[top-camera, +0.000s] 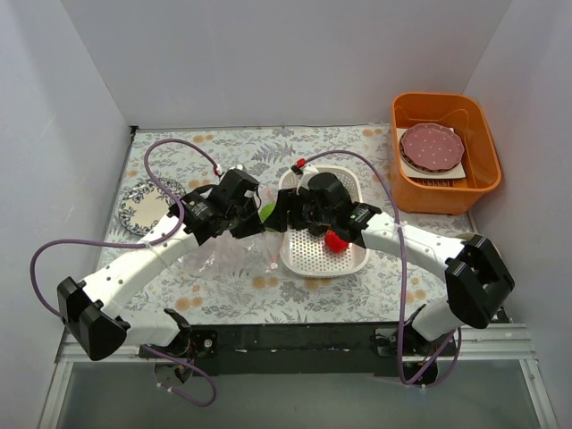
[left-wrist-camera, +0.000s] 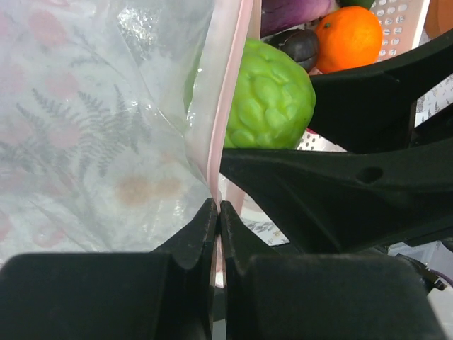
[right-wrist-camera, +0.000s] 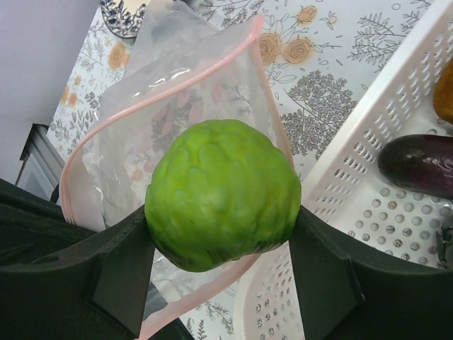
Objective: Place the food in the zip-top bag and seal the zipper
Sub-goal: Place the fake fruit in the zipper food storage bag.
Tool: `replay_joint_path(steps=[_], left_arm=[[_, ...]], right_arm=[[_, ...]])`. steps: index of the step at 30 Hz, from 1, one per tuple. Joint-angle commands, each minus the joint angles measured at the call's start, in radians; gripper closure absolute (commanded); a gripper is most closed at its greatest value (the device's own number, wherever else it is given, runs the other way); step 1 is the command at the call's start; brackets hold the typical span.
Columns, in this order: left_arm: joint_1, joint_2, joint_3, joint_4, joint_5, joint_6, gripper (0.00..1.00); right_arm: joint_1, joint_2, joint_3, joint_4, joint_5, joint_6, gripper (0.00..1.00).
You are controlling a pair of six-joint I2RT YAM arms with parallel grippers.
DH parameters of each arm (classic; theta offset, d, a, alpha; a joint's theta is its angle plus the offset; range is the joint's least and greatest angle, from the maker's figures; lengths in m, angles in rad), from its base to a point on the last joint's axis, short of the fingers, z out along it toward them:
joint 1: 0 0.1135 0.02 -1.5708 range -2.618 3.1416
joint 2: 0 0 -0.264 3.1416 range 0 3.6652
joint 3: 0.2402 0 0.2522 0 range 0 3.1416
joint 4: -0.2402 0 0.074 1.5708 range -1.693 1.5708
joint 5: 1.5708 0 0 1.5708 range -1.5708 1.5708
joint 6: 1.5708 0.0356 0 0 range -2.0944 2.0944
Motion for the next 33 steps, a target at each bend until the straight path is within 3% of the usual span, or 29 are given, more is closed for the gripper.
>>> replay_joint_path(steps=[1, 7, 9, 13, 14, 15, 25, 33], left_arm=[[-0.003, -0.038, 0.01, -0.061, 0.0, -0.074, 1.0], [-0.001, -0.046, 0.01, -0.029, -0.035, -0.066, 1.0], [-0.001, -0.044, 0.016, -0.029, -0.061, -0.06, 1.0], [-0.003, -0.041, 0.016, -0.026, -0.076, -0.055, 1.0], [-0.001, -0.041, 0.013, -0.031, -0.086, -0.058, 1.0], [-0.003, -0.044, 0.01, -0.043, -0.089, -0.071, 1.0], [0.0, -0.107, -0.045, -0.006, -0.109, -0.08, 1.0], [-0.001, -0.12, -0.072, 0.044, -0.089, -0.069, 0.99]], right_arm=[[0.004, 0.039, 0.08, -0.038, -0.093, -0.07, 0.53], [0.006, 0.068, 0.107, -0.043, -0.16, -0.08, 0.47], [0.006, 0.059, 0.101, -0.043, -0.15, -0.08, 0.36], [0.006, 0.01, 0.055, -0.031, -0.113, -0.073, 0.22], [0.006, 0.001, 0.044, -0.025, -0.108, -0.065, 0.16], [0.004, -0.008, 0.034, -0.017, -0.088, -0.059, 0.02], [0.003, -0.183, -0.147, 0.051, 0.113, 0.073, 0.02], [-0.025, -0.269, -0.206, -0.165, 0.329, 0.176, 0.02]])
